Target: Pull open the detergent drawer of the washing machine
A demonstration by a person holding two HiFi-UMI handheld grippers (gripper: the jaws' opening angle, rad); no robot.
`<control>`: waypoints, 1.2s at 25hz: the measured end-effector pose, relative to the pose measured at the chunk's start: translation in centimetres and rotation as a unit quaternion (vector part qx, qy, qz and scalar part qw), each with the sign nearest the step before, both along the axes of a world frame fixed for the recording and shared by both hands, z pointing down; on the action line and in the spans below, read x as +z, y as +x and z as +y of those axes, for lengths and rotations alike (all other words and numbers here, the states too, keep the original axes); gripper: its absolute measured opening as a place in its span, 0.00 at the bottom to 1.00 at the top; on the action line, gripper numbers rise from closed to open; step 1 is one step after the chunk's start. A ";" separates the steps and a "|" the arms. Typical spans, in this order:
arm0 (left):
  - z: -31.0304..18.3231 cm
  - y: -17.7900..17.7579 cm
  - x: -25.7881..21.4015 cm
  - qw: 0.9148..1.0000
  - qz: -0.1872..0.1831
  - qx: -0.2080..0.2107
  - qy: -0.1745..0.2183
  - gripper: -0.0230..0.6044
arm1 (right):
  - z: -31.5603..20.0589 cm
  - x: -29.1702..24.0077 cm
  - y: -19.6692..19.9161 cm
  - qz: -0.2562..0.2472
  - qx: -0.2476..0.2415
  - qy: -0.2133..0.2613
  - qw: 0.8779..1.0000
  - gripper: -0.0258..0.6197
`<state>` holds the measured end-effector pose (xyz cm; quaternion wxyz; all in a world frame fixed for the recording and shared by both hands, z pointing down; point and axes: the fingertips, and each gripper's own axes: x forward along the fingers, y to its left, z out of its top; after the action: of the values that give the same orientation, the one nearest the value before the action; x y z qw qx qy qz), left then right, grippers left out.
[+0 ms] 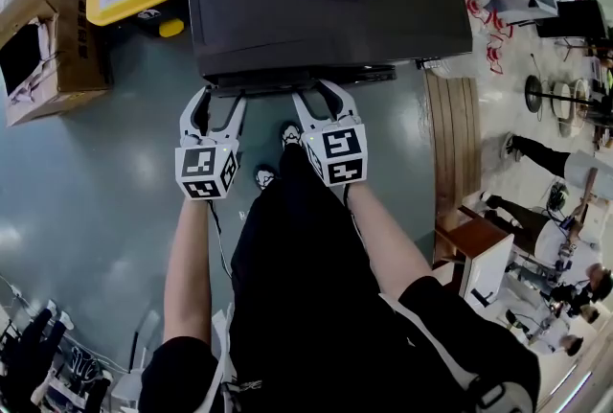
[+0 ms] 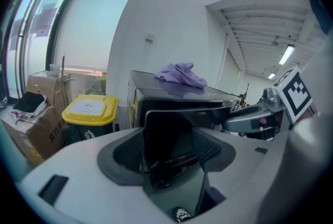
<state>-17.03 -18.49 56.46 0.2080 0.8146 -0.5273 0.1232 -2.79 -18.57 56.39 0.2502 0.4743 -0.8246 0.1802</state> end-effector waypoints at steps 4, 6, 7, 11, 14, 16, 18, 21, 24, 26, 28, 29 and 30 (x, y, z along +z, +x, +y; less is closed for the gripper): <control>0.5 0.1 0.0 1.000 -0.004 0.001 -0.002 0.47 | 0.6 0.1 0.2 0.000 0.003 -0.001 1.000 0.30; 0.6 0.1 0.1 1.000 -0.004 -0.001 -0.001 0.47 | 0.6 0.1 0.1 -0.001 0.005 0.000 1.000 0.30; 0.7 0.1 0.1 1.000 -0.005 -0.003 -0.001 0.47 | 0.7 0.1 0.1 -0.002 0.006 0.002 1.000 0.30; 1.3 0.2 0.1 1.000 -0.005 -0.007 -0.004 0.47 | 1.3 -0.1 0.3 -0.005 0.007 0.005 1.000 0.30; 1.6 0.3 0.0 1.000 -0.007 -0.009 -0.006 0.47 | 1.5 -0.1 0.3 -0.009 0.009 0.006 1.000 0.30; 1.8 0.4 0.0 1.000 -0.007 -0.010 -0.007 0.47 | 1.7 -0.1 0.4 -0.009 0.010 0.005 1.000 0.30; 2.1 0.5 0.0 1.000 -0.009 -0.009 -0.008 0.47 | 2.0 -0.1 0.5 -0.010 0.009 0.004 1.000 0.30; 2.5 0.6 0.0 1.000 -0.011 -0.010 -0.008 0.47 | 2.4 0.0 0.6 -0.010 0.009 0.002 1.000 0.30; 2.9 0.6 0.0 1.000 -0.013 -0.011 -0.009 0.47 | 2.7 -0.1 0.6 -0.009 0.009 0.003 1.000 0.30; 3.1 0.6 0.0 1.000 -0.013 -0.011 -0.010 0.47 | 2.9 0.0 0.7 -0.010 0.009 0.002 1.000 0.30; 3.2 0.6 0.1 1.000 -0.014 -0.011 -0.010 0.47 | 3.1 0.0 0.7 -0.011 0.009 0.002 1.000 0.30; 3.3 0.6 0.1 1.000 -0.014 -0.011 -0.009 0.47 | 3.2 0.1 0.7 -0.012 0.009 0.001 1.000 0.30; 3.4 0.6 0.1 1.000 -0.014 -0.012 -0.009 0.47 | 3.3 0.1 0.7 -0.013 0.009 0.001 1.000 0.30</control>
<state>-16.39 -15.13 56.52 0.2094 0.8045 -0.5386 0.1372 -2.06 -15.29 56.46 0.2373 0.4799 -0.8235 0.1877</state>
